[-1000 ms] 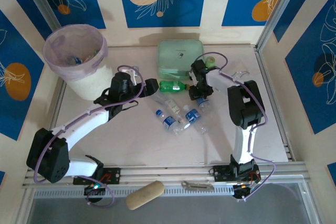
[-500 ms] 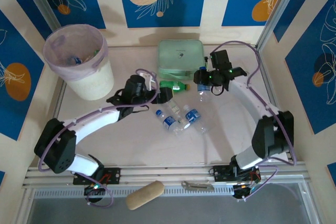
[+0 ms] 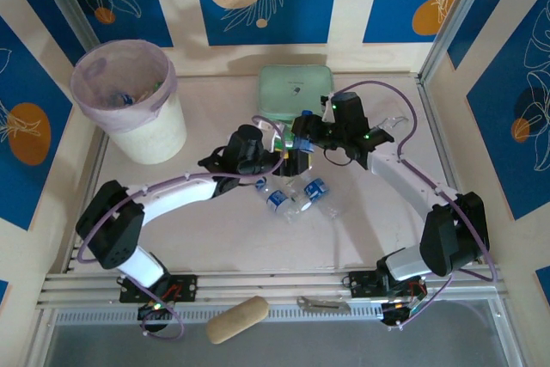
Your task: Put the plastic bottles in the bin
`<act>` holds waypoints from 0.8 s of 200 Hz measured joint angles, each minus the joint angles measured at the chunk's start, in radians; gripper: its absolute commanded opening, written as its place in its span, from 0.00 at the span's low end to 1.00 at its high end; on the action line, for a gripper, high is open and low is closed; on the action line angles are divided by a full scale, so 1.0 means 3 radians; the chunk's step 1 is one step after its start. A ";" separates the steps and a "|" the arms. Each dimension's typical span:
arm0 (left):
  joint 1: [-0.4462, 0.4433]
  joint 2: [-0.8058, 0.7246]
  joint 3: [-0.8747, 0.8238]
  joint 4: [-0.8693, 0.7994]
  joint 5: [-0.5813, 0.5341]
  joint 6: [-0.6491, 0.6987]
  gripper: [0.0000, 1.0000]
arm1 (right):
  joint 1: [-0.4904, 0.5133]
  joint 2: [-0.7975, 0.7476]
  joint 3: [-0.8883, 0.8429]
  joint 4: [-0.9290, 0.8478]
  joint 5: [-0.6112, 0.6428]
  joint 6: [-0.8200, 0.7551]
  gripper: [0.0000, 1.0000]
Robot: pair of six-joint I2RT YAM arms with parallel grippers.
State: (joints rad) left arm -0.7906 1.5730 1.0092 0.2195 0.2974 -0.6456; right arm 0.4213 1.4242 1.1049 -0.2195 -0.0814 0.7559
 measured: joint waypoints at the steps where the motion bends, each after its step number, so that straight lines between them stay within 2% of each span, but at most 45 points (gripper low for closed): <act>1: 0.0000 0.0008 0.0004 0.0004 0.0003 0.0001 0.95 | 0.0003 0.0000 0.0000 0.0001 -0.0005 0.0004 0.48; 24: 0.0000 0.0085 0.0037 0.0033 0.0042 0.0003 0.89 | 0.0047 0.0000 0.0000 0.0094 -0.0055 0.0100 0.47; 75: -0.0020 0.0090 0.0051 0.0145 0.0092 0.0050 0.62 | 0.0080 0.0000 -0.0005 0.0160 -0.0047 0.0139 0.50; 118: -0.0022 0.0061 0.0042 0.0137 0.0008 0.0064 0.61 | 0.0079 -0.0010 -0.0014 0.0187 -0.0050 0.0189 0.74; 160: 0.0074 -0.0139 -0.0097 -0.0056 -0.0174 0.0093 0.61 | -0.0032 -0.0214 -0.0136 0.0235 -0.0132 0.0295 0.76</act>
State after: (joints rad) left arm -0.7685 1.5314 0.9802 0.2028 0.2451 -0.6178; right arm 0.4118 1.3602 1.0641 -0.1490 -0.1211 0.8444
